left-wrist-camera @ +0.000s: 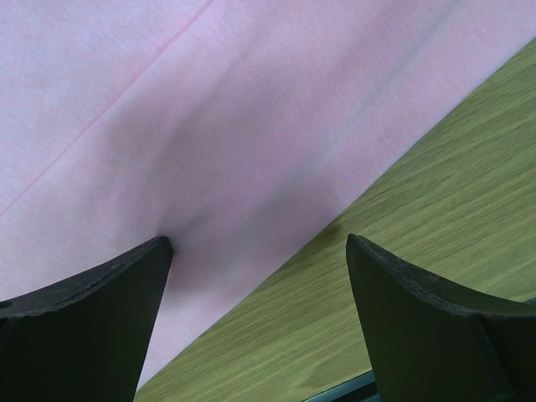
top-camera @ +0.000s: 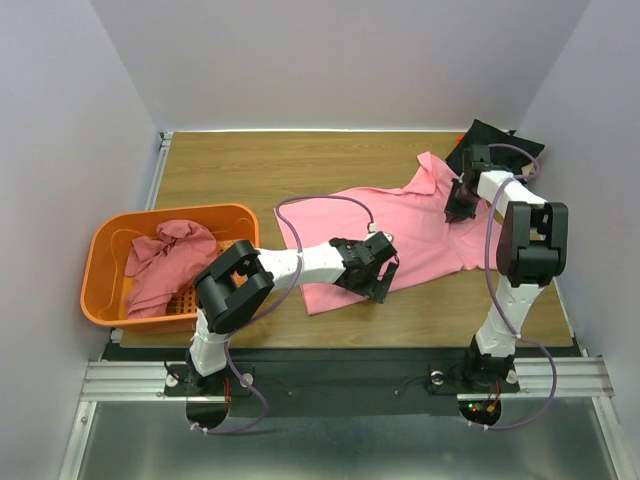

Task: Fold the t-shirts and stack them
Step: Fold the tshirt

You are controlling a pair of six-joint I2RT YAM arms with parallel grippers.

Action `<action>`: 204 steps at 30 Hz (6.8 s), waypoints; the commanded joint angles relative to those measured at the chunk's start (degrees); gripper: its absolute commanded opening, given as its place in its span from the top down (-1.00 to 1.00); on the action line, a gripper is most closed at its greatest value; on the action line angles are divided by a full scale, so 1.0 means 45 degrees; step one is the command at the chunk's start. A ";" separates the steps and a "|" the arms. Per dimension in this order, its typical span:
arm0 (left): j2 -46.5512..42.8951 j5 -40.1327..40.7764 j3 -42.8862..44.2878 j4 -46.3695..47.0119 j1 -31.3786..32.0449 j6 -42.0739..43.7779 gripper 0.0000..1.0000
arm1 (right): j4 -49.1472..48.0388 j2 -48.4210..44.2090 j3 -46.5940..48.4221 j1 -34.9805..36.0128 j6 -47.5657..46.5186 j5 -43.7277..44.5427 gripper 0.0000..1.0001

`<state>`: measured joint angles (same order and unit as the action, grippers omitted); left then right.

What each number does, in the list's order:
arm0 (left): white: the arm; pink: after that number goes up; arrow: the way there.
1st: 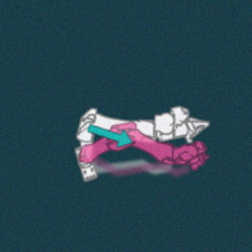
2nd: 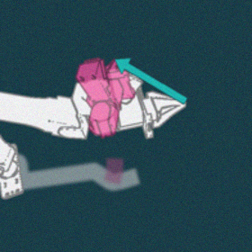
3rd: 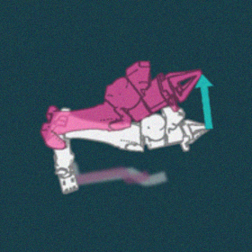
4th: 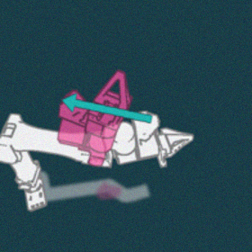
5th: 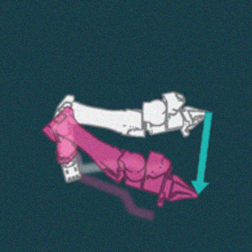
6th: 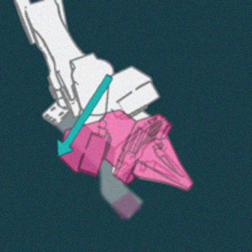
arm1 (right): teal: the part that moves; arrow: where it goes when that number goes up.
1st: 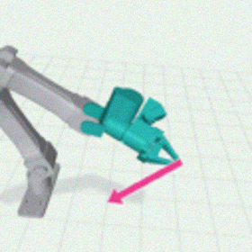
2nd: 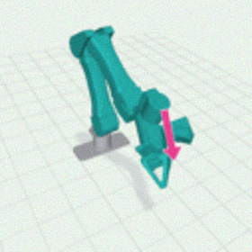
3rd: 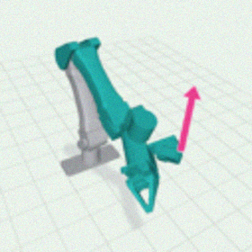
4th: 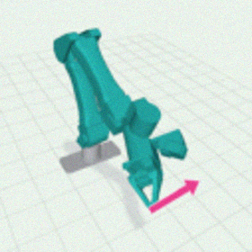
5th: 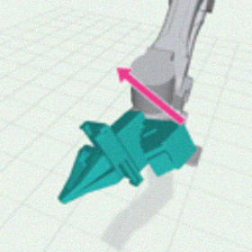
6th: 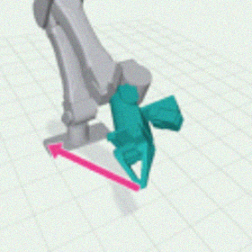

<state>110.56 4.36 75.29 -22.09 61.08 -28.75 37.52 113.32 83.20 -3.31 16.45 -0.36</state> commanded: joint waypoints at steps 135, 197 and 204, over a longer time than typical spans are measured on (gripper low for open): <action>-0.3146 0.4125 0.1041 -0.4151 -0.4861 -0.5341 -0.97 | 0.0882 -0.1783 -0.2180 -0.3092 0.0349 -0.1246 -0.72; 0.3009 0.4617 0.4871 -0.8394 -0.6268 -1.2401 0.82 | 0.0295 -0.4693 -0.3744 -0.4655 0.0975 -0.0173 -0.77; 0.2755 0.4617 0.4579 -0.7905 -0.6268 -1.1697 0.97 | 0.0667 -0.4578 -0.1597 -0.4208 0.0876 -0.1149 -0.75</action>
<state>124.92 25.08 97.89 -58.57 33.26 -82.89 40.51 94.24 69.76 -23.90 21.21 -2.66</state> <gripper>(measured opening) 0.055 0.879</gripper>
